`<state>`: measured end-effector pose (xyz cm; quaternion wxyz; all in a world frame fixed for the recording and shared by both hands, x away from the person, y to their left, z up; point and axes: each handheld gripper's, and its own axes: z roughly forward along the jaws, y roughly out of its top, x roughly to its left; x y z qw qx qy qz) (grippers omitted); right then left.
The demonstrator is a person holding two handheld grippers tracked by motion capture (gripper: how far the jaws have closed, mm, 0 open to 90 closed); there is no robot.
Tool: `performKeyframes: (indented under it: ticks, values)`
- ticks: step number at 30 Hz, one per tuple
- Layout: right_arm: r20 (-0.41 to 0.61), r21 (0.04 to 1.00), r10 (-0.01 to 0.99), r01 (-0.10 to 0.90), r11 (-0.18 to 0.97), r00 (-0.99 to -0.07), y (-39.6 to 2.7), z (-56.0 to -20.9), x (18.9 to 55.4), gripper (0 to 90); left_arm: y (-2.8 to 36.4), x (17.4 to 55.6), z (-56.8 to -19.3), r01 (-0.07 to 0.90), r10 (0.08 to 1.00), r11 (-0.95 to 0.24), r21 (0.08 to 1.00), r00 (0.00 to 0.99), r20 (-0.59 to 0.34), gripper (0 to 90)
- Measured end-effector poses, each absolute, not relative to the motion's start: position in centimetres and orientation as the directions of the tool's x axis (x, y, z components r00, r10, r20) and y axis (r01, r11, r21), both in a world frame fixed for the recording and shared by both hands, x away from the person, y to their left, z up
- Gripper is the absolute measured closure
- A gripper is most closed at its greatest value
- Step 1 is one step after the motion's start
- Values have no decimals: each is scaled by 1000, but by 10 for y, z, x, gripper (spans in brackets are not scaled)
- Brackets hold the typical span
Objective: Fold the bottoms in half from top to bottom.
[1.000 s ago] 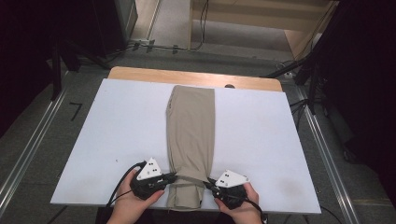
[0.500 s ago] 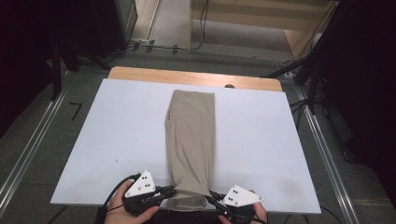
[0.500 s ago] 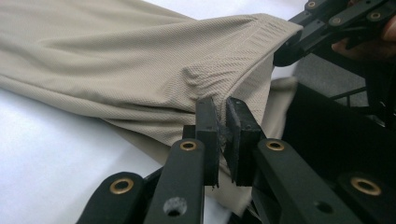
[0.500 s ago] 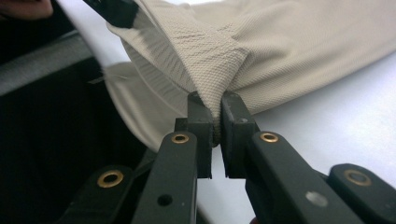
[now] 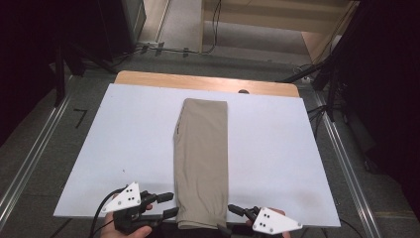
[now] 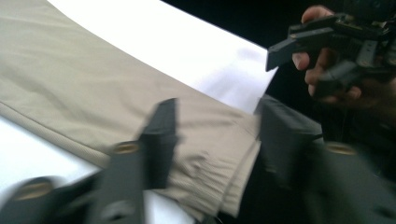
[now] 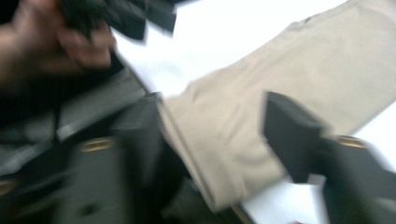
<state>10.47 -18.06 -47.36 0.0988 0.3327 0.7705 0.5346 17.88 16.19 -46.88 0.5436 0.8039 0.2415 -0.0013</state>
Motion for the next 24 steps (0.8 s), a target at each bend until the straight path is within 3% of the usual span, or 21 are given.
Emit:
performKeyframes:
  ticks: [2, 5, 9, 14, 17, 20, 24]
  values:
    - [266, 872, 634, 462, 162, -726, -180, -480, 118, 656, 152, 184, -477, 401, 384, -337, 852, 884, -265, 644]
    - [265, 844, 655, 499, 198, -707, -171, -495, 132, 752, 139, 188, -492, 418, 367, -393, 819, 888, -277, 660]
    - [196, 812, 657, 496, 308, -728, -157, -513, 137, 788, 135, 189, -504, 431, 383, -457, 778, 885, -266, 676]
    - [161, 779, 666, 508, 367, -729, -154, -522, 132, 787, 138, 187, -513, 441, 397, -492, 751, 881, -258, 676]
    - [169, 780, 671, 514, 357, -722, -158, -522, 132, 679, 138, 186, -511, 421, 401, -494, 761, 887, -230, 649]
    - [179, 796, 660, 502, 339, -729, -163, -514, 131, 450, 141, 186, -500, 414, 394, -446, 794, 887, -241, 471]
    - [182, 824, 651, 476, 307, -737, -171, -494, 136, 226, 143, 201, -481, 401, 397, -403, 823, 886, -238, 215]
